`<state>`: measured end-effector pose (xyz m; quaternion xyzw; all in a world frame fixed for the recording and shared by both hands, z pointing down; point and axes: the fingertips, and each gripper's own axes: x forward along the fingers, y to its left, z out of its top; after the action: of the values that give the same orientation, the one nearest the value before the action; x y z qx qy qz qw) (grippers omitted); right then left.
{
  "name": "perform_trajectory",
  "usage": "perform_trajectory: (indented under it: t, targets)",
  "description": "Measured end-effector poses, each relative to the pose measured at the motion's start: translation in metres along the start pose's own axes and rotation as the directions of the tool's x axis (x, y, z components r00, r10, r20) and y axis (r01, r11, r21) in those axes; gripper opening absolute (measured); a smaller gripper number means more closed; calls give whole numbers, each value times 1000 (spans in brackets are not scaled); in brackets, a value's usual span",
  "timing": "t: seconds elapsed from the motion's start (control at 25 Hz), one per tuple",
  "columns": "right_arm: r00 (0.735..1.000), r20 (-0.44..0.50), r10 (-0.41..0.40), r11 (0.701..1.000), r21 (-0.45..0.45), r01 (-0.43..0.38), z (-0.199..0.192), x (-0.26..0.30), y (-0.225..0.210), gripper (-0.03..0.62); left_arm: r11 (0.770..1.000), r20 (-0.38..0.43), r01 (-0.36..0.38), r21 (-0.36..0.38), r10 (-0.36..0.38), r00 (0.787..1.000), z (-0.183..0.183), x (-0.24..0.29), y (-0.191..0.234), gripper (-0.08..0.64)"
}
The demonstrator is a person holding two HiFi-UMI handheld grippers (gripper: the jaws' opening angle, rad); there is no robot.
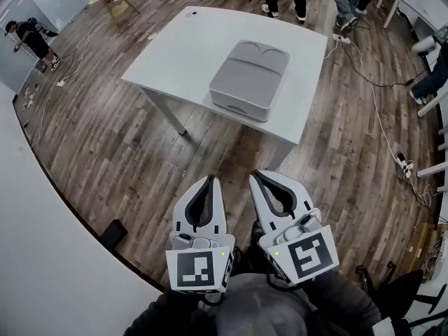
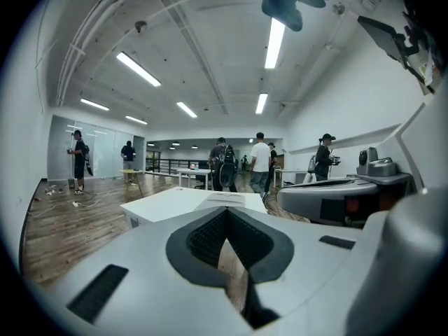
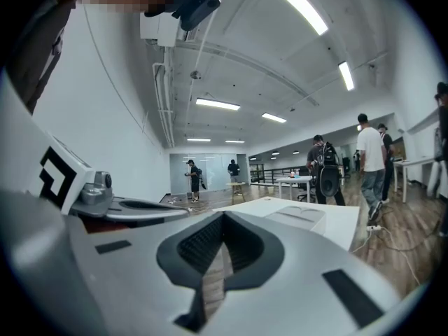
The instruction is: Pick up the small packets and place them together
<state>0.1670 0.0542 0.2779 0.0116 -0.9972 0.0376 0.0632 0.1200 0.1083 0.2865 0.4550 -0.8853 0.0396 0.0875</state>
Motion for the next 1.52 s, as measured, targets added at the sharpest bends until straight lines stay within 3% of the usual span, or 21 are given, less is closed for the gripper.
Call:
perform_trajectory:
  t: [0.48, 0.76, 1.0, 1.52]
  targets:
    - [995, 11, 95, 996, -2, -95, 15, 54, -33, 0, 998, 1, -67, 16, 67, 998, 21, 61, 15, -5]
    - [994, 9, 113, 993, -32, -113, 17, 91, -22, 0, 998, 23, -70, 8, 70, 997, 26, 80, 48, -5]
    - [997, 23, 77, 996, -42, -76, 25, 122, -25, 0, 999, 17, -30, 15, 30, 999, 27, 102, 69, -5]
    - [999, -12, -53, 998, -27, 53, 26, 165, -35, 0, 992, -6, 130, 3, -130, 991, 30, 142, 94, -5]
